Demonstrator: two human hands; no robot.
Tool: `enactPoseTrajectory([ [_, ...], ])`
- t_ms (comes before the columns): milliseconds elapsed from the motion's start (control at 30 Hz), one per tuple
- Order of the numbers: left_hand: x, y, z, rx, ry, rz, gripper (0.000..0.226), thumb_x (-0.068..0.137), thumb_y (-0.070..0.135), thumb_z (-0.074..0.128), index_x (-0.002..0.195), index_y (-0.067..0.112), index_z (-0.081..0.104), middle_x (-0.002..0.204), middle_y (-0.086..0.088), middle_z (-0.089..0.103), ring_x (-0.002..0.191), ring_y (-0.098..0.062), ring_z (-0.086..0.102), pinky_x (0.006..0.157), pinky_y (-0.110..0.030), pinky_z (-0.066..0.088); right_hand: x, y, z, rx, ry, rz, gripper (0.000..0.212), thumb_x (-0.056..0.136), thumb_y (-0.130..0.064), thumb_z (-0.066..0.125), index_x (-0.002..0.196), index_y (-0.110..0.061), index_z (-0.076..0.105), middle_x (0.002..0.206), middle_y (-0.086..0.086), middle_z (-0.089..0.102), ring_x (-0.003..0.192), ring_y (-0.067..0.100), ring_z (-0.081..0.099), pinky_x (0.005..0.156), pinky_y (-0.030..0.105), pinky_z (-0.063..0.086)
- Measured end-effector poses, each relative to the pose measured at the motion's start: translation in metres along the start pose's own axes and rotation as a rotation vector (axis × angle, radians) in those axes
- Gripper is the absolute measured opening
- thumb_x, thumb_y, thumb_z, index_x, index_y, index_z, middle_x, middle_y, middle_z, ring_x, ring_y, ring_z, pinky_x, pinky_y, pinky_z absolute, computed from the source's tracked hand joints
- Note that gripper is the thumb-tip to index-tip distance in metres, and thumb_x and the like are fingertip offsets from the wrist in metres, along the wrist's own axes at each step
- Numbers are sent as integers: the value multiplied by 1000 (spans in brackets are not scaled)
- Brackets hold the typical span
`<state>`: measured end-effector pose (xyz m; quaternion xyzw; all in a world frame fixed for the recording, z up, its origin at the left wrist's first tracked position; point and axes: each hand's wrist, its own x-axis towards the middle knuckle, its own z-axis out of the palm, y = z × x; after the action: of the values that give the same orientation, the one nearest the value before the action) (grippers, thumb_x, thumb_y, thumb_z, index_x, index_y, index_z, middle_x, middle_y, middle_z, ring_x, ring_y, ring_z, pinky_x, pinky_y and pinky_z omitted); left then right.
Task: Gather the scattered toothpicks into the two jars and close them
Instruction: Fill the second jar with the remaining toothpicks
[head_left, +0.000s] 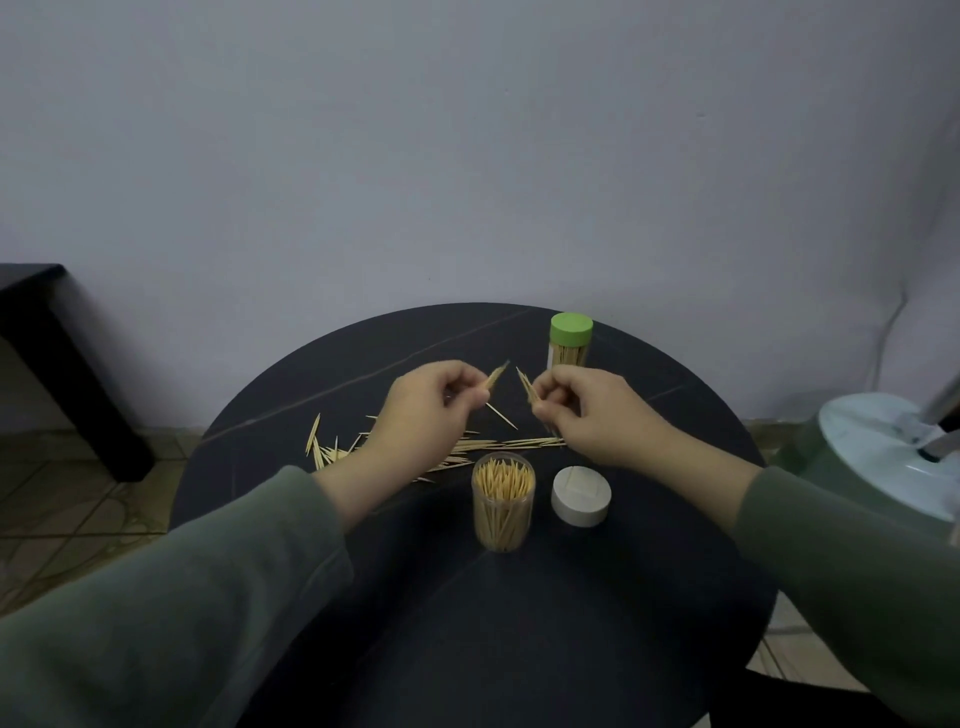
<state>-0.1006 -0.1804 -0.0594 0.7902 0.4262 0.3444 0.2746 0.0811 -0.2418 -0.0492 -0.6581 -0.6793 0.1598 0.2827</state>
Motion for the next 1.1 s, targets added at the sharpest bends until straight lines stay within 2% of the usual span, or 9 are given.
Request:
enactPoseTrajectory([
  [167,-8,11,-15,-381,71,-53,12,92,20,62,94,30,68,86,11,69,81,2,63,71,-14,48,-10,-21,-2,285,115,-77,10,92,-15,60,93,-26,60,83,-8,62,83,8,61,76,20,50],
  [267,-14,19,-21,-571,55,-77,12,92,17,61,97,25,69,87,9,70,82,1,65,71,-14,49,-15,-28,-7,442,130,-106,14,92,-14,60,91,-27,60,84,-8,66,83,3,63,78,17,52],
  [400,-24,21,-22,-690,-39,-96,12,91,15,60,99,19,68,78,9,67,66,4,57,54,-10,41,-24,-32,-6,471,-17,-150,11,89,-14,63,91,-24,63,86,-5,69,87,6,66,82,20,54],
  [500,-32,18,-17,-659,-111,-93,10,91,16,61,97,19,68,71,14,66,63,6,55,53,-9,40,-30,-29,-1,367,-68,-138,10,86,-19,68,86,-28,64,82,-4,69,83,6,66,81,22,54],
  [600,-41,15,-13,-649,-169,-80,10,90,8,60,96,11,67,71,10,69,63,7,60,58,-6,43,-34,-26,2,269,-110,-139,8,85,-22,70,84,-29,67,78,-10,68,81,1,66,79,18,52],
  [733,-45,4,-11,-573,-213,-24,13,80,20,69,93,15,69,84,-3,71,82,-13,66,79,-26,53,-33,-20,1,215,-135,-130,5,83,-27,73,87,-27,71,85,-11,70,87,-1,64,81,19,52],
  [867,-46,-3,-12,-380,-212,63,17,77,30,73,93,22,70,88,4,71,84,-13,65,71,-19,48,-31,-14,1,179,-176,-149,7,82,-32,72,89,-33,69,94,-15,67,95,-1,62,87,25,51],
  [1000,-51,-8,-14,-262,-203,133,27,82,38,72,108,36,67,104,16,69,93,-7,62,74,-18,46,-32,-10,-1,136,-189,-151,22,79,-43,73,98,-43,63,100,-22,64,98,0,57,86,28,51],
  [1100,-54,-10,-20,-63,-170,309,42,86,51,61,126,39,56,117,26,61,107,3,52,78,-8,39,-33,-8,-5,81,-239,-134,51,66,-64,73,112,-49,54,104,-28,61,100,-2,54,89,28,48],
])
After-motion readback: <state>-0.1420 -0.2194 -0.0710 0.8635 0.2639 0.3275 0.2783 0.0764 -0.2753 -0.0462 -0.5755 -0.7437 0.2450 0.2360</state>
